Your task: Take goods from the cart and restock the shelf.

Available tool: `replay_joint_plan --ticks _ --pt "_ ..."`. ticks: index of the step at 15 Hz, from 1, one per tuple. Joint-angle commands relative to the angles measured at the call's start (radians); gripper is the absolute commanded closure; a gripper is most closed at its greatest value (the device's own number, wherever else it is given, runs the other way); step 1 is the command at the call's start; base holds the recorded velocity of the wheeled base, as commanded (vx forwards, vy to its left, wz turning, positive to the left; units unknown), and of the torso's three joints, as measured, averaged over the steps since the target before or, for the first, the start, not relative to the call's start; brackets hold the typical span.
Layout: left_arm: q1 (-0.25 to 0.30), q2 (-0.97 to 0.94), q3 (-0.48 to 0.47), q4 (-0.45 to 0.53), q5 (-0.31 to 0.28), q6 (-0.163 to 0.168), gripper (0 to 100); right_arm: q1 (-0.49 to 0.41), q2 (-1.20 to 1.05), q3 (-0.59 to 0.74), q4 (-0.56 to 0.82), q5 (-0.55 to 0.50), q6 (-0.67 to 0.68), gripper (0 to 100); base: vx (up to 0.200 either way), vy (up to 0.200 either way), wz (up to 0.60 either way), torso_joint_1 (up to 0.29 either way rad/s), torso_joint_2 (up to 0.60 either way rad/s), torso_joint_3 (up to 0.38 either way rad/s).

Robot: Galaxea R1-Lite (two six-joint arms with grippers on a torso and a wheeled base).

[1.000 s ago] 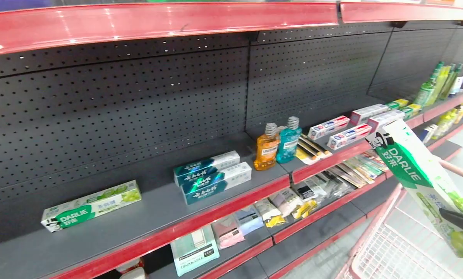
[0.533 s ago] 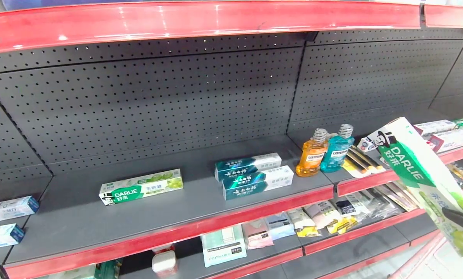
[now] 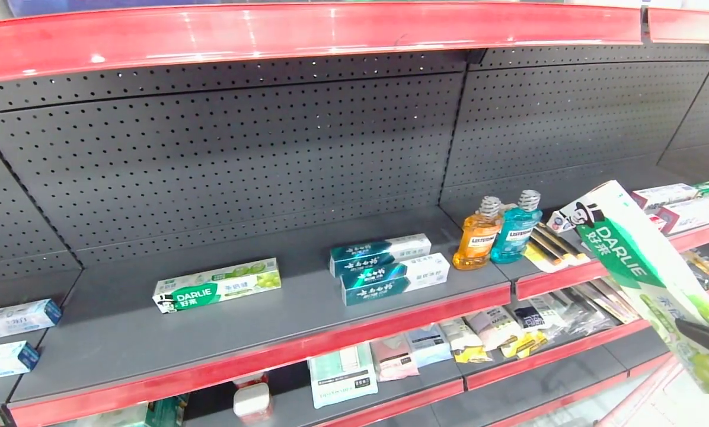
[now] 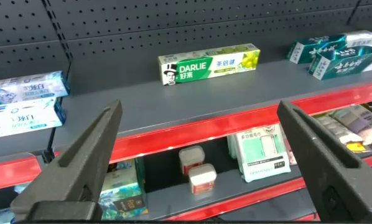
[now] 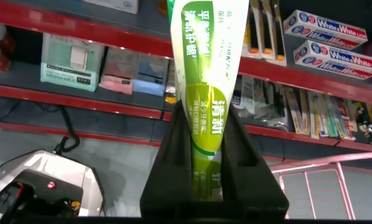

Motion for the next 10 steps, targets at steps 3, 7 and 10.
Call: replay_joint_plan --ticks 3,7,10 --pt "0.0 0.001 0.0 0.0 0.0 0.0 0 -0.001 -0.005 0.007 -0.001 0.0 -0.001 100 0.0 0.0 0.2 -0.001 0.0 0.002" --pt "0.0 0.001 0.0 -0.001 -0.002 0.006 0 -0.001 -0.047 0.021 -0.011 0.0 0.015 100 0.0 0.0 0.0 0.0 0.0 0.0" --pt "0.0 0.001 0.0 -0.003 -0.012 0.012 0 0.008 -0.139 0.059 -0.057 0.051 0.021 100 0.0 0.0 0.0 0.0 0.0 0.0"
